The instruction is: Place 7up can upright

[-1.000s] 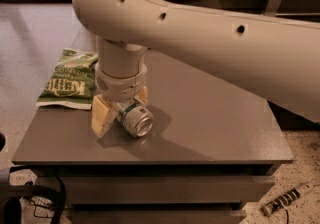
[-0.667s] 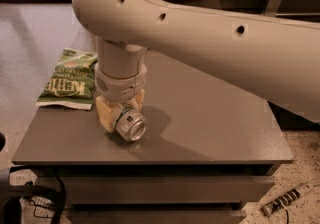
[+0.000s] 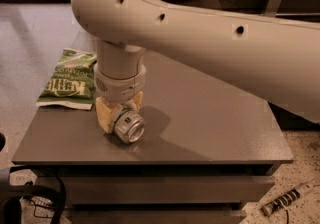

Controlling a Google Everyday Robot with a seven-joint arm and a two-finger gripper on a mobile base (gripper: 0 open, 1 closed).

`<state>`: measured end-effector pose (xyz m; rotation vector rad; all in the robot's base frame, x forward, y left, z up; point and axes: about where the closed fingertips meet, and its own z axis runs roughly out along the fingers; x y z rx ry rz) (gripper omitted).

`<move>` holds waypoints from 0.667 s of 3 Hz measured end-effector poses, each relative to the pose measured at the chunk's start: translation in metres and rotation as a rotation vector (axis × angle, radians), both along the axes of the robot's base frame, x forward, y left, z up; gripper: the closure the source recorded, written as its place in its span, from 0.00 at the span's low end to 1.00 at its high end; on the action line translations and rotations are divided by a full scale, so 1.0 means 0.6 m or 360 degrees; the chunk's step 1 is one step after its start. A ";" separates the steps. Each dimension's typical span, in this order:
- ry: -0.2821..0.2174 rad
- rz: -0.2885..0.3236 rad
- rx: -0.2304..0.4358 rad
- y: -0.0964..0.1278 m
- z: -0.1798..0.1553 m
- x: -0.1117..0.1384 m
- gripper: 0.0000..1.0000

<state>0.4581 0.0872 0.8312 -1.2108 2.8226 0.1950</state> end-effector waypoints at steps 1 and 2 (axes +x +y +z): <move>0.0000 0.0001 0.0000 0.000 0.000 0.000 1.00; -0.0040 0.0024 0.0020 -0.005 0.013 0.002 1.00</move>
Offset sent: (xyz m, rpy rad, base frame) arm 0.0069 -0.0198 0.0546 0.0798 -0.1588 0.0895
